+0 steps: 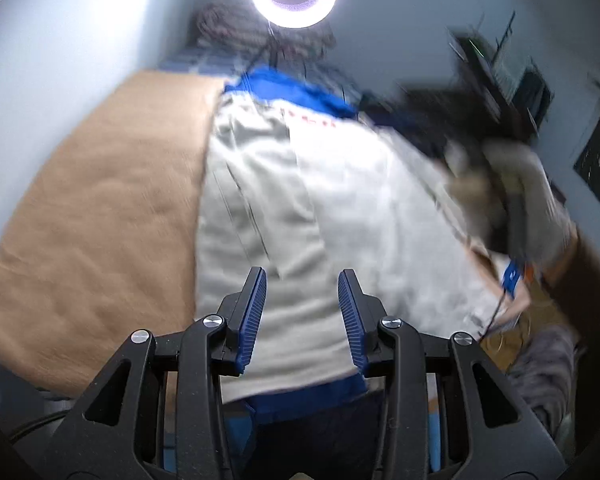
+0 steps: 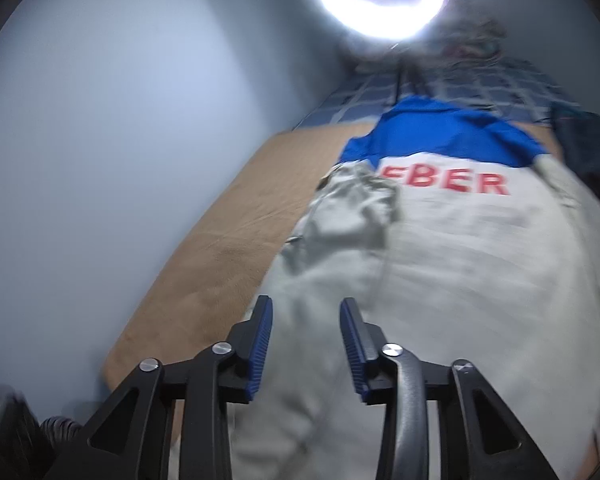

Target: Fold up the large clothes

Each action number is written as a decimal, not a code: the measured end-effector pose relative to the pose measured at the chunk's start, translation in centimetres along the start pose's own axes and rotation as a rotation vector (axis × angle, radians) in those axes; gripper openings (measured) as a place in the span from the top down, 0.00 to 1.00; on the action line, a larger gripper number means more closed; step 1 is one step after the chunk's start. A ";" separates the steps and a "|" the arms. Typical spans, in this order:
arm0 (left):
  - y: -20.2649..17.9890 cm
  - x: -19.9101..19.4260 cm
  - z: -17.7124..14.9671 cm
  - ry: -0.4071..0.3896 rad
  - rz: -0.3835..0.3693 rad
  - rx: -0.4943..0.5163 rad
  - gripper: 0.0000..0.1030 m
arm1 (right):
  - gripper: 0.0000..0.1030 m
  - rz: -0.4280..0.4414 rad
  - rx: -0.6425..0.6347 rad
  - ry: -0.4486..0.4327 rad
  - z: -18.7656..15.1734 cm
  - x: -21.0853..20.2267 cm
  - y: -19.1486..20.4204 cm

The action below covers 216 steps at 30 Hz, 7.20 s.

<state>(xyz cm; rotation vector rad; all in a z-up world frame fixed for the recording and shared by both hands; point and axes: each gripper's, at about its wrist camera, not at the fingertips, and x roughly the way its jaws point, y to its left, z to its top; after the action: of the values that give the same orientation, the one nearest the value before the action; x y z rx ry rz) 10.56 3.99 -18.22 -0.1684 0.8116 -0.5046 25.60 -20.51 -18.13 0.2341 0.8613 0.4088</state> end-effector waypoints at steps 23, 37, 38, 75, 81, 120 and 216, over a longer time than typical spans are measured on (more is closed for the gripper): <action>-8.6 -0.3 3.0 -0.037 -0.132 0.034 0.52 | 0.39 -0.403 0.332 -0.141 -14.6 -24.2 -19.3; -10.5 1.6 2.0 0.025 -0.143 0.064 0.52 | 0.34 -0.435 0.912 -0.281 -22.9 -27.7 -33.0; -10.8 1.8 1.9 0.031 -0.142 0.071 0.52 | 0.36 -0.440 0.935 -0.293 -23.3 -27.8 -33.6; -15.5 6.2 1.5 0.133 -0.185 0.181 0.52 | 1.00 -0.343 0.610 -0.209 -22.0 -24.7 -27.1; -14.9 6.9 1.8 0.129 -0.190 0.141 0.52 | 1.00 -0.330 0.383 -0.225 -19.3 -25.1 -19.1; -18.1 17.8 0.3 0.356 -0.256 -0.083 0.39 | 0.75 0.115 -0.046 0.124 -23.7 -17.5 -5.4; -28.0 15.7 -4.6 0.291 -0.221 0.097 0.87 | 0.51 0.153 0.692 -0.088 -13.7 -7.7 -30.8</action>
<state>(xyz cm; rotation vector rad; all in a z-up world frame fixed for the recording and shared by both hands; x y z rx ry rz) 6.02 -27.91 -22.31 -0.0963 1.0563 -0.7874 18.30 -51.09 -32.67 0.9547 0.8775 0.2263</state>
